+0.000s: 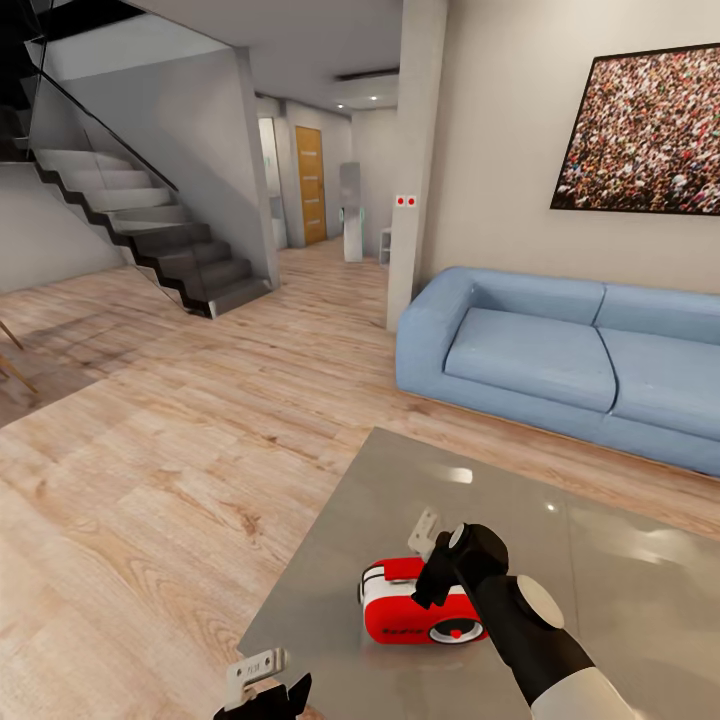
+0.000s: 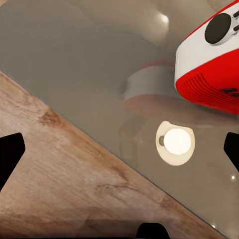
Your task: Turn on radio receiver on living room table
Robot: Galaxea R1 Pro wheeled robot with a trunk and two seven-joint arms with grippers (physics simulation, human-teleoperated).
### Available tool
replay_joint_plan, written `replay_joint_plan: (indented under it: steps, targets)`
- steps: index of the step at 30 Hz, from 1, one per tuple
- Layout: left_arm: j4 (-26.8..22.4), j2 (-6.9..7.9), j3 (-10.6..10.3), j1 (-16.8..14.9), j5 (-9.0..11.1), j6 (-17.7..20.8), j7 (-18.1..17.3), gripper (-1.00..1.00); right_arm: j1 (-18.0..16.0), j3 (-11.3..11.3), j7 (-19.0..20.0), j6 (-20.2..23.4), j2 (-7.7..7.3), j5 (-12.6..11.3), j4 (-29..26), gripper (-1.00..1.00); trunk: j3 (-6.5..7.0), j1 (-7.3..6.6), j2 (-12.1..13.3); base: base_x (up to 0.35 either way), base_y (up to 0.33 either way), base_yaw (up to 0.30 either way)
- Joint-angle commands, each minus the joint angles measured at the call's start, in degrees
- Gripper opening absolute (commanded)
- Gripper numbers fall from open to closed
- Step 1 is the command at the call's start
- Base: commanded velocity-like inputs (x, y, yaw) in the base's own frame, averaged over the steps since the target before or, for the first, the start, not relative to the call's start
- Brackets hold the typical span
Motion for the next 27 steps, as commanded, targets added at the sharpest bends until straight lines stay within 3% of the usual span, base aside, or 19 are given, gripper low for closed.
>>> replay_joint_plan:
  steps: [1, 27]
  targets:
    - [0.00, -0.01, 0.00, 0.00, 0.00, 0.00, 0.00, 1.00, 0.00, 0.00, 0.00, 0.00, 0.00, 0.00, 0.00, 1.00, 0.00, 0.00, 0.00, 0.000, 0.000, 0.000]
    - [0.00, 0.03, -0.01, 0.00, 0.00, 0.00, 0.00, 1.00, 0.00, 0.00, -0.24, 0.17, 0.00, 0.00, 0.00, 1.00, 0.00, 0.00, 0.00, 0.000, 0.000, 0.000]
